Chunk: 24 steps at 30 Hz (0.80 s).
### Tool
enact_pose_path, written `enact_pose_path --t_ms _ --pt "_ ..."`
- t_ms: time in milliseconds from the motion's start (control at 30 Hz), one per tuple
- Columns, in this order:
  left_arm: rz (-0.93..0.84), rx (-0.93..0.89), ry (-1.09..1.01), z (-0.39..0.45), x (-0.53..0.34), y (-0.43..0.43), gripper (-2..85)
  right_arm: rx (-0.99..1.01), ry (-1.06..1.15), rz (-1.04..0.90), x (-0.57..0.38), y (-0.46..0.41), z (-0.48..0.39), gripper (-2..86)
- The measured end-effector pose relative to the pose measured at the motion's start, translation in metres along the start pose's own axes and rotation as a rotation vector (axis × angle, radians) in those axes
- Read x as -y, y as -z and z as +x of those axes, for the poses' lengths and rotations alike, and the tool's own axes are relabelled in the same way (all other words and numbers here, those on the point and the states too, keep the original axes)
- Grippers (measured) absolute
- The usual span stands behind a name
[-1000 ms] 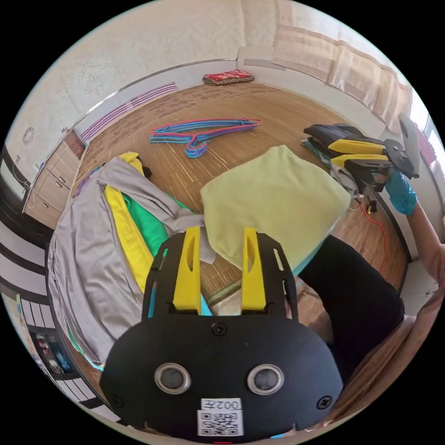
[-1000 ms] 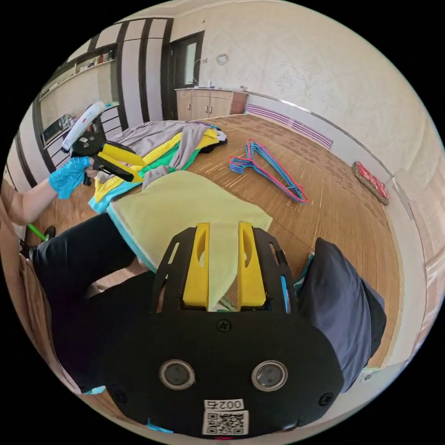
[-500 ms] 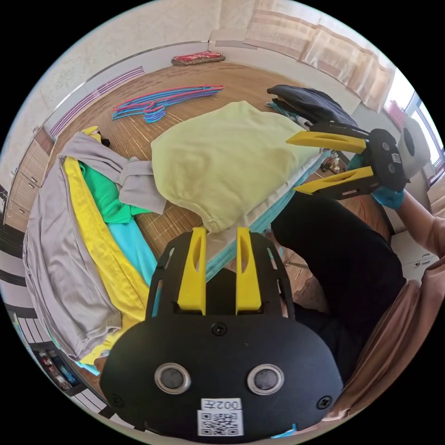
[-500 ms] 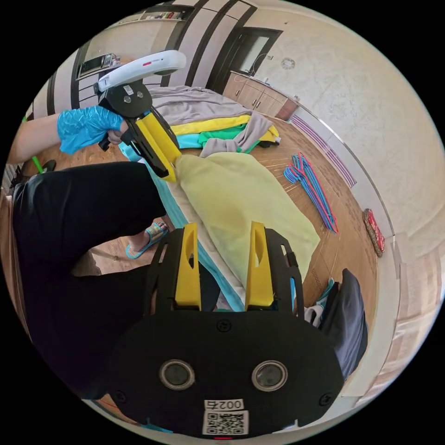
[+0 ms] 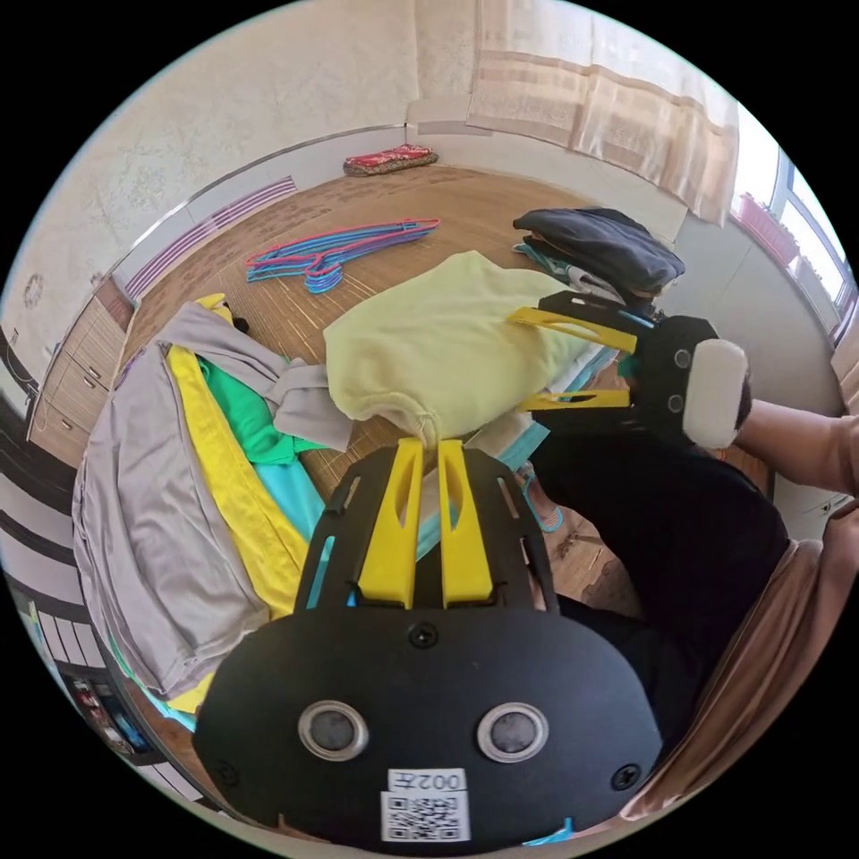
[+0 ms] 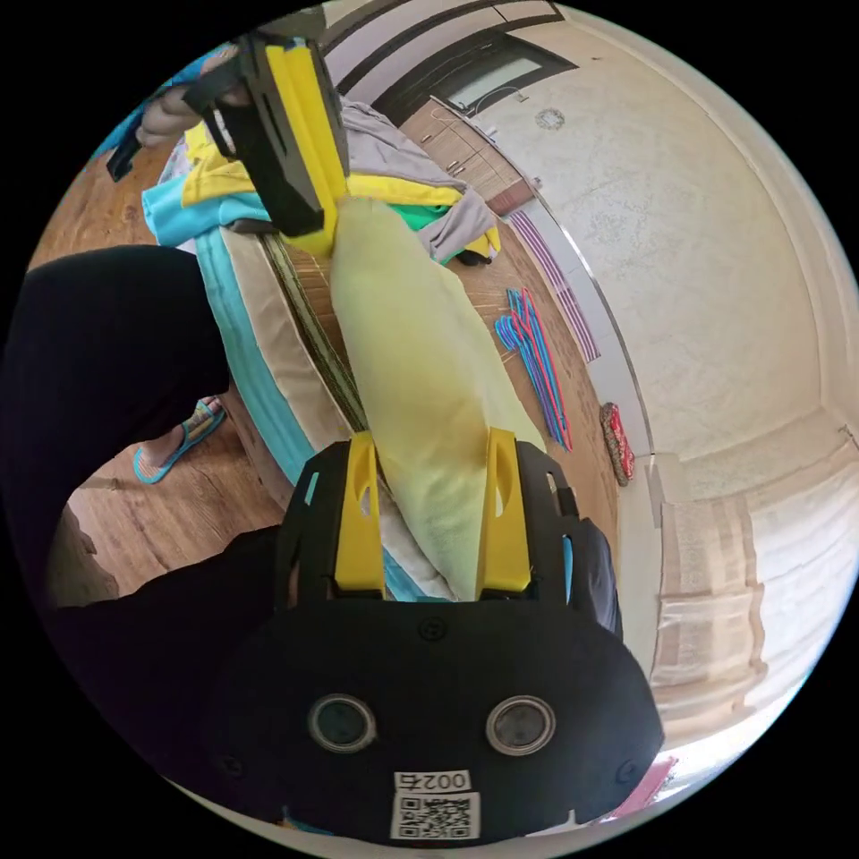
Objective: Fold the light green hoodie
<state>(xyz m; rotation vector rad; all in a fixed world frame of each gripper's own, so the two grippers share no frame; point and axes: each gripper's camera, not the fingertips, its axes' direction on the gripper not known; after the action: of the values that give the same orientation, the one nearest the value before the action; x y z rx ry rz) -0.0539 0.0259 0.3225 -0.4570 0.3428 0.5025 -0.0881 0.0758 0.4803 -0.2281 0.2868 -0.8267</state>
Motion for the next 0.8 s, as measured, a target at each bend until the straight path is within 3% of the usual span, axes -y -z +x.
enact_pose_path --t_ms 367,633,800 --pt "-0.020 0.052 0.038 0.023 -0.021 -0.004 -0.7 -0.199 -0.046 -0.057 -0.033 -0.020 -0.020 13.3" --pt "-0.058 0.078 0.055 0.049 -0.034 0.004 1.2 -0.119 -0.090 -0.054 -0.022 -0.012 -0.010 10.1" --pt "0.044 0.123 -0.134 0.091 -0.019 0.019 9.5 -0.045 -0.091 -0.059 -0.012 -0.006 0.005 9.7"
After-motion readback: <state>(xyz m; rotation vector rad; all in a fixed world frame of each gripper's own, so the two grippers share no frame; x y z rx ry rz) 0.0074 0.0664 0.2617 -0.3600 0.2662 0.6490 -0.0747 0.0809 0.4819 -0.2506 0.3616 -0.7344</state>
